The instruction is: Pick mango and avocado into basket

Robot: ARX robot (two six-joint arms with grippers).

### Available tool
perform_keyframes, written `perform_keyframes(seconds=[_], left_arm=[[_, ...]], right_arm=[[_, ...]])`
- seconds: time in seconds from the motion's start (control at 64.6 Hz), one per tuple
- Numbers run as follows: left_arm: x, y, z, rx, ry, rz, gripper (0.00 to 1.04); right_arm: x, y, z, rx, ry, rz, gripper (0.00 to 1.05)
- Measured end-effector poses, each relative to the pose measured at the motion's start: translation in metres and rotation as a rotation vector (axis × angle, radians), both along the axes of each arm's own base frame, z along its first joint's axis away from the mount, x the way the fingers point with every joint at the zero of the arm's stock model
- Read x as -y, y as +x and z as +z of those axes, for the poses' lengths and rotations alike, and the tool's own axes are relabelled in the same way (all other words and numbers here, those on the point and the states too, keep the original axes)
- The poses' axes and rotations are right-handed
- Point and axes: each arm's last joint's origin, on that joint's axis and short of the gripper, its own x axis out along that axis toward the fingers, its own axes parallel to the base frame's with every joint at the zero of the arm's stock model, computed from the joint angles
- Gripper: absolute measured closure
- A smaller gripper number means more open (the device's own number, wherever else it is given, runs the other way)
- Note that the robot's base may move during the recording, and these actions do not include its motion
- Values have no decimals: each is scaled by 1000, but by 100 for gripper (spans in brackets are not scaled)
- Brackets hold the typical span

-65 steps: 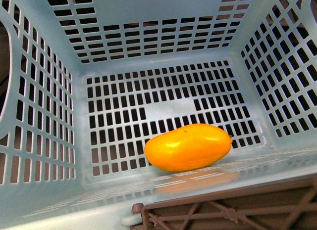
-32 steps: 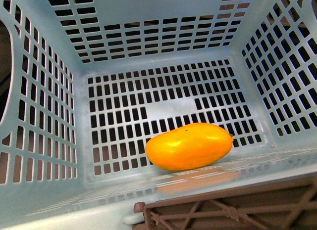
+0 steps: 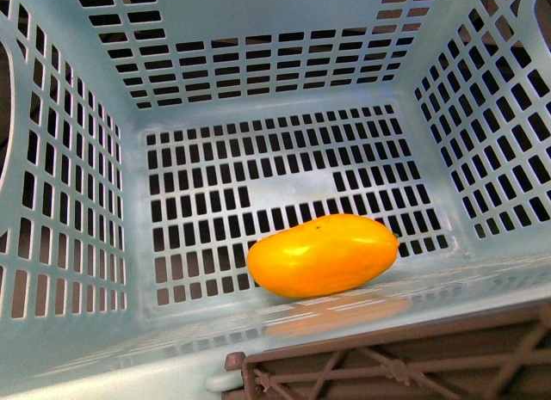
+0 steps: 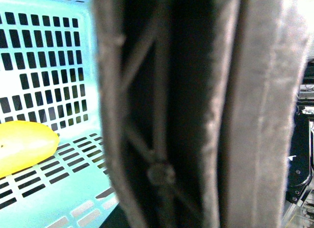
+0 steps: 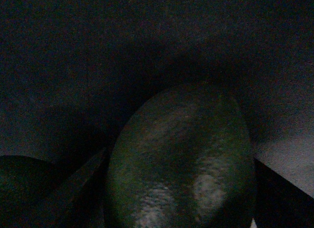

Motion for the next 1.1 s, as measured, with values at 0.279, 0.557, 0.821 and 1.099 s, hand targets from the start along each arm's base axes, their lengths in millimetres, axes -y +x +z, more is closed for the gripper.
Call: perform_keyframes(seconds=[0.279,0.557,0.821,1.099], left_arm=[[0,0,0,0,0,0,92],[0,0,0,0,0,0,92],[0,0,0,0,-1,0,92],[0,0,0,0,0,0,92]], right_arm=[[0,-14,6,21,12,-1,50],[-1,-52,83,232,7,24,51],[-37,-113,163,363,37,105,51],[-72,-173,242,489,21,163,51]])
